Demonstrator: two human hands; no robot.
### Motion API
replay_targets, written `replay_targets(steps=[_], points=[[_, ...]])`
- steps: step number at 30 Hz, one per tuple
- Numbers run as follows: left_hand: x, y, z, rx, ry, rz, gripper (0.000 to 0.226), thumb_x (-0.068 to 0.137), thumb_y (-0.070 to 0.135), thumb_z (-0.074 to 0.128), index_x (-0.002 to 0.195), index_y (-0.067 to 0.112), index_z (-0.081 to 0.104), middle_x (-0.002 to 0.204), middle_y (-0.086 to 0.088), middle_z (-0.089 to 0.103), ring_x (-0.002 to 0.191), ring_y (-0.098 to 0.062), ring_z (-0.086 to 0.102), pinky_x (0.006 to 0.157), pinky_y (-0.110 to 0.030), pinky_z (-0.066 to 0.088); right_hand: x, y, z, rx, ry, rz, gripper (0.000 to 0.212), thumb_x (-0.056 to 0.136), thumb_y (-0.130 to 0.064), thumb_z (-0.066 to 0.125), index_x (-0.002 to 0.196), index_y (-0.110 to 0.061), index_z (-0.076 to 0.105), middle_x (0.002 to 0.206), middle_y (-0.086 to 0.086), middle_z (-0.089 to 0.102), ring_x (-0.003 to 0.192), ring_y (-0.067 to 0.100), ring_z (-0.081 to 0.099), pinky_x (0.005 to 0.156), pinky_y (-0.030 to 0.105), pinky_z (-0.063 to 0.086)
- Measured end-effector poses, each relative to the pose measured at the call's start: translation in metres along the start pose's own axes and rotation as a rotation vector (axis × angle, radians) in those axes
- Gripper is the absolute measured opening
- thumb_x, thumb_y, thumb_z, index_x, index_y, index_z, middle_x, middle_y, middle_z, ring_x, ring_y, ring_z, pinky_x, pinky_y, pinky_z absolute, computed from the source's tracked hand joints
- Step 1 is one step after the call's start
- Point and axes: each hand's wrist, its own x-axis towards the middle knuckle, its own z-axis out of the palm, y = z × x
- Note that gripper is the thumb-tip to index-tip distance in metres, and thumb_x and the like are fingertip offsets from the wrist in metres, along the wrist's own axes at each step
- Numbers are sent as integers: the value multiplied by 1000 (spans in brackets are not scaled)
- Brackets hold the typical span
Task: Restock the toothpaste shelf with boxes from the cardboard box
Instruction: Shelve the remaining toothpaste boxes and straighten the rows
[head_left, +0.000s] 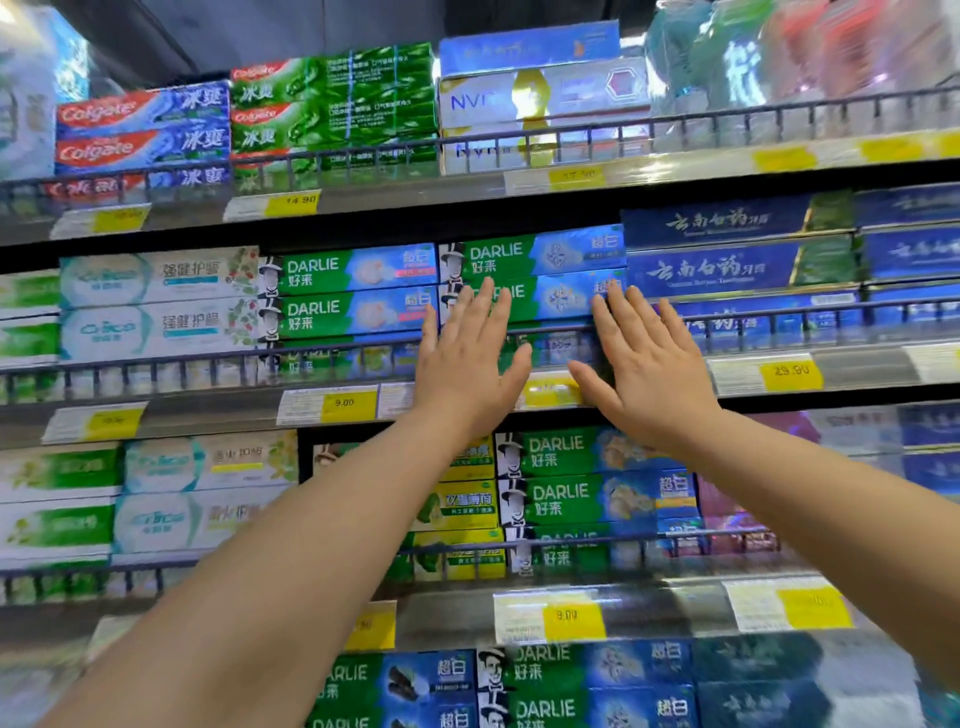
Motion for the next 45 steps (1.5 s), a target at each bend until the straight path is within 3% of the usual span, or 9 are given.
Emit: replay_targets(steps=[6, 15, 21, 24, 28, 31, 37, 45], points=[[0, 2, 0, 28, -22, -6, 64, 96, 49, 21, 151, 23, 1, 160, 5, -7, 147, -13, -9, 117, -43, -12, 0, 3, 3, 10, 2, -8, 100, 72, -73, -22, 150, -15, 4, 158, 2, 2, 146, 17, 1, 115, 36, -7], [1, 3, 2, 78, -30, -5, 65, 96, 51, 18, 151, 22, -1, 160, 4, -8, 147, -14, -9, 117, -44, -11, 0, 5, 1, 43, -30, -20, 99, 72, -74, -19, 150, -17, 4, 158, 1, 1, 146, 16, -1, 115, 35, -8], [-5, -4, -2, 29, 70, -19, 77, 83, 57, 2, 151, 22, 2, 160, 4, -5, 148, -13, -7, 116, -42, -12, 3, -11, -7, 50, 16, -95, 82, 89, -64, 1, 146, -10, 25, 154, 9, 25, 143, 23, 21, 114, 41, 5], [-15, -25, -6, 12, 129, -122, 77, 84, 57, 3, 151, 20, 0, 160, 4, -4, 148, -14, -6, 117, -44, -11, 12, -40, -12, 86, 18, -186, 77, 90, -60, 8, 146, -11, 25, 154, 8, 24, 143, 24, 20, 114, 41, 3], [-31, -68, -11, 25, 142, -407, 69, 94, 51, 14, 151, 16, -2, 160, 0, -6, 148, -17, -5, 118, -46, -6, 25, -88, -14, 101, 35, -327, 72, 90, -55, 17, 144, -10, 33, 151, 9, 32, 140, 26, 29, 112, 43, 8], [-41, -94, -16, -11, 113, -586, 65, 98, 48, 19, 151, 15, 1, 161, -1, -3, 148, -17, -3, 118, -49, -4, 35, -114, -12, 109, 13, -393, 77, 87, -58, 8, 147, -12, 25, 155, 7, 22, 144, 24, 17, 114, 42, -1], [-45, -115, -22, -6, 111, -646, 65, 97, 51, 18, 151, 17, 6, 160, 3, -1, 148, -14, -3, 118, -49, -7, 54, -136, -8, 63, 17, -399, 90, 76, -65, -13, 150, -16, 4, 159, 3, 1, 146, 19, -3, 115, 43, -11], [-45, -121, -20, 19, 121, -631, 64, 97, 50, 18, 151, 17, 10, 160, 3, 3, 148, -16, -5, 117, -51, -10, 57, -136, -5, 74, -27, -377, 95, 76, -71, -13, 150, -16, 7, 159, 3, 4, 146, 19, 0, 117, 44, -8]])
